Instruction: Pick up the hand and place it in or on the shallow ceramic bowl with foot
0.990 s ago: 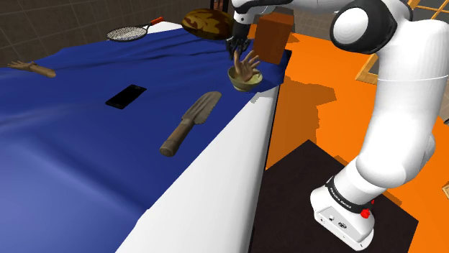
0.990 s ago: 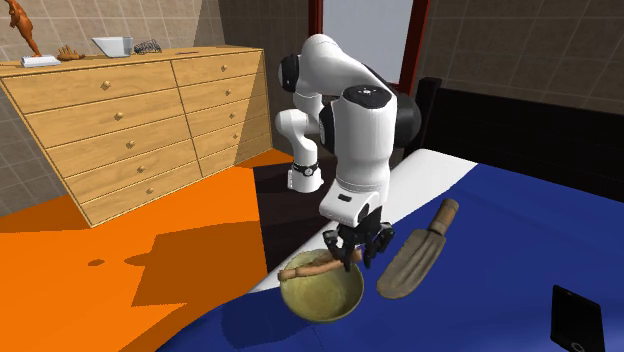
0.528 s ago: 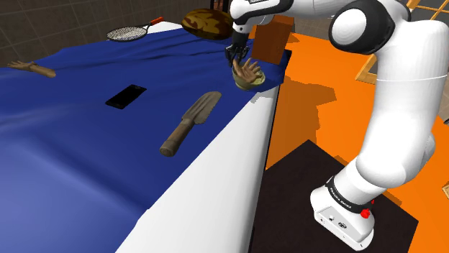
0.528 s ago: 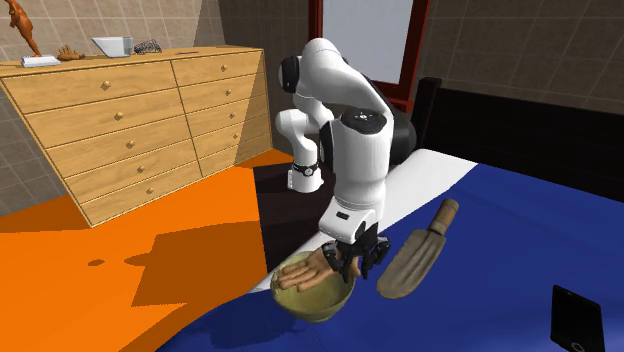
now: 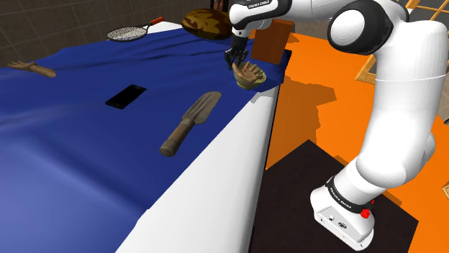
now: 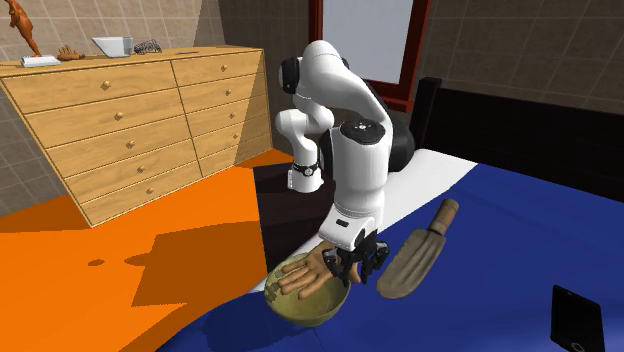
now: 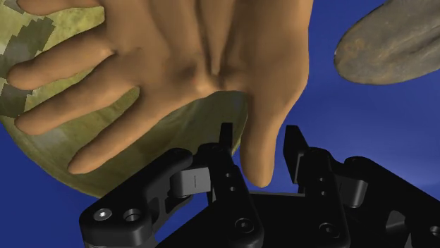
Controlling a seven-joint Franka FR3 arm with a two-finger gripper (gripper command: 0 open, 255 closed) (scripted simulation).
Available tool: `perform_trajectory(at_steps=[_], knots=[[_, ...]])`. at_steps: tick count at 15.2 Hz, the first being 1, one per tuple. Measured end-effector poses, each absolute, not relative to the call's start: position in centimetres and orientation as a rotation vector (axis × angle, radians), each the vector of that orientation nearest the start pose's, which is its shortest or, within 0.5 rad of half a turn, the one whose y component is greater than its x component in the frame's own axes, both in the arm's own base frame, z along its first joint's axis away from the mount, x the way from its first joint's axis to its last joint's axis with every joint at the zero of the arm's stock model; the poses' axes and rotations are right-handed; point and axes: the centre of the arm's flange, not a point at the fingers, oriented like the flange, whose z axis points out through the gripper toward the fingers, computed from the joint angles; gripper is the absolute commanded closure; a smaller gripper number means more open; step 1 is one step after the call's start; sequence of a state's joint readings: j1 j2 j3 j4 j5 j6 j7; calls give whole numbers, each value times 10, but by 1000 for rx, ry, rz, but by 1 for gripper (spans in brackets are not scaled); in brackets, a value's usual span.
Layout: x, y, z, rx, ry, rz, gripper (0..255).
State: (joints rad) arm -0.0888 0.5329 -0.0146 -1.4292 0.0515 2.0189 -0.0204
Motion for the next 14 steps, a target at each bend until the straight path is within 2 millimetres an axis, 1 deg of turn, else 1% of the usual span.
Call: perform_trajectory(at_steps=[1, 2, 8, 10, 12, 14], knots=[[709, -69, 391, -3100, 158, -91, 255], [709, -69, 391, -3100, 158, -91, 0], [709, -70, 389, -3100, 160, -86, 0], [708, -69, 405, -3101, 160, -86, 0], [705, -70, 429, -3100, 160, -87, 0], [706, -71, 437, -3100, 160, -87, 0]])
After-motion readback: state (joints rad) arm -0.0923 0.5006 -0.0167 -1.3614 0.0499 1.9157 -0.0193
